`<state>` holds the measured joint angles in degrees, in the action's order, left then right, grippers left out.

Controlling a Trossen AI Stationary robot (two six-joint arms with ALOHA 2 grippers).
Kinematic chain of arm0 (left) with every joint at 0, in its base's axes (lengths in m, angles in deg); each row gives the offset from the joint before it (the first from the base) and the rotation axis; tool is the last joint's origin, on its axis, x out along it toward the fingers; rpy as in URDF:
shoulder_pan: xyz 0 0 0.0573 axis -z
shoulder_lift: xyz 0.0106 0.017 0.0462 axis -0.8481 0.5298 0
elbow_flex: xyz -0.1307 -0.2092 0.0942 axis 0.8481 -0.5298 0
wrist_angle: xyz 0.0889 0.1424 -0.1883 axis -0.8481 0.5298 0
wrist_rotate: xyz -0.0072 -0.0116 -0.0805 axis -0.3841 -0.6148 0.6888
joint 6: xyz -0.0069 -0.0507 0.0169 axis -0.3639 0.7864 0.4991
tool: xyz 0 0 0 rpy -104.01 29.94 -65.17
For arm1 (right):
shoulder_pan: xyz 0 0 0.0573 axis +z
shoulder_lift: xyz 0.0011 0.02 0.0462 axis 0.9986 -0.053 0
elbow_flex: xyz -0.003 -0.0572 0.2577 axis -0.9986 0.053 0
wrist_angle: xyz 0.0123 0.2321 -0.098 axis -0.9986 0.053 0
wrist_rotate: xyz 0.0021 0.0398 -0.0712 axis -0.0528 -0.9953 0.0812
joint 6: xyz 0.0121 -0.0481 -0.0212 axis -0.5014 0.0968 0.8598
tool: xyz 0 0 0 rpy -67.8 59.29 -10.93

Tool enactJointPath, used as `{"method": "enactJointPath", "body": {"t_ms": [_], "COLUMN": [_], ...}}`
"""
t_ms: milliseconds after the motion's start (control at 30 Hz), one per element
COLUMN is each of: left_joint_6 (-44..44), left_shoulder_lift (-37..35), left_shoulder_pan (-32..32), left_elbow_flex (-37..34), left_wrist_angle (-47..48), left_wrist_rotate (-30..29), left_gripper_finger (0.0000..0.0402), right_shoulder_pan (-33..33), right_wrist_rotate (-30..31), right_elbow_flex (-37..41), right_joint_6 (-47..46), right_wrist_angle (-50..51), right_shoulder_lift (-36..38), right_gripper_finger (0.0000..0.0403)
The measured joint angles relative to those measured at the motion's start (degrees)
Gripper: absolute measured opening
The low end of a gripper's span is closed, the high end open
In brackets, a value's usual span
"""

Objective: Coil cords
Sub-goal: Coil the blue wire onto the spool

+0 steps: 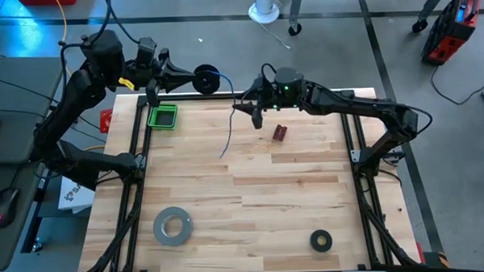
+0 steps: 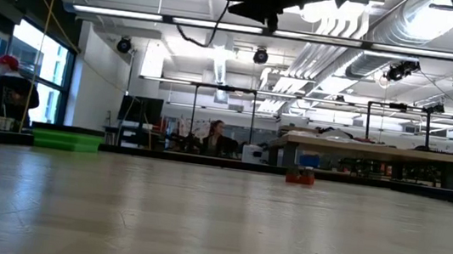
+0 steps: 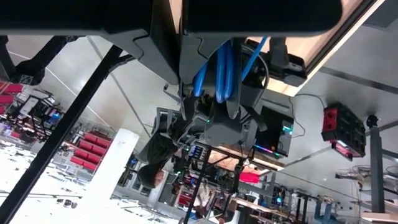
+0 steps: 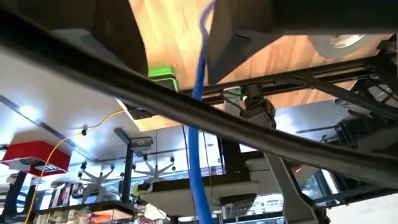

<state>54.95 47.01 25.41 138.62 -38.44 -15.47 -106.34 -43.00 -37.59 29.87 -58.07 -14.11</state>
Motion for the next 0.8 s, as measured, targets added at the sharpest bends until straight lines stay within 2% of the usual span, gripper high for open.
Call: {"method": "enactJointPath", "body": {"t_ms": [200, 533, 700, 800], "left_joint_6": [0.0, 0.5, 3.9, 8.6], "left_shoulder_lift": [0.0, 0.0, 0.3, 1.2], "left_shoulder_pan": [0.0, 0.0, 0.0, 0.0], "left_elbow_flex": [0.0, 0.0, 0.0, 0.0], "left_wrist_angle": [0.0, 0.1, 0.0, -0.6], "left_wrist_rotate": [0.0, -0.4, -3.7, -4.0], "left_gripper_finger": [0.0, 0.0, 0.0, 0.0], "right_shoulder_pan": [0.0, 0.3, 2.7, 5.2], "right_wrist_rotate": [-2.8, -3.7, -3.3, -0.7], "right_elbow_flex": [0.0, 0.0, 0.0, 0.0], "right_joint_6": [0.0, -1.6, -3.7, -3.7], "right_wrist_angle": [-0.9, -1.4, -5.5, -10.2], "right_shoulder_lift": [0.0, 0.1, 0.1, 0.1], "right_gripper_finger": [0.0083, 0.0011, 0.0005, 0.0004]}}
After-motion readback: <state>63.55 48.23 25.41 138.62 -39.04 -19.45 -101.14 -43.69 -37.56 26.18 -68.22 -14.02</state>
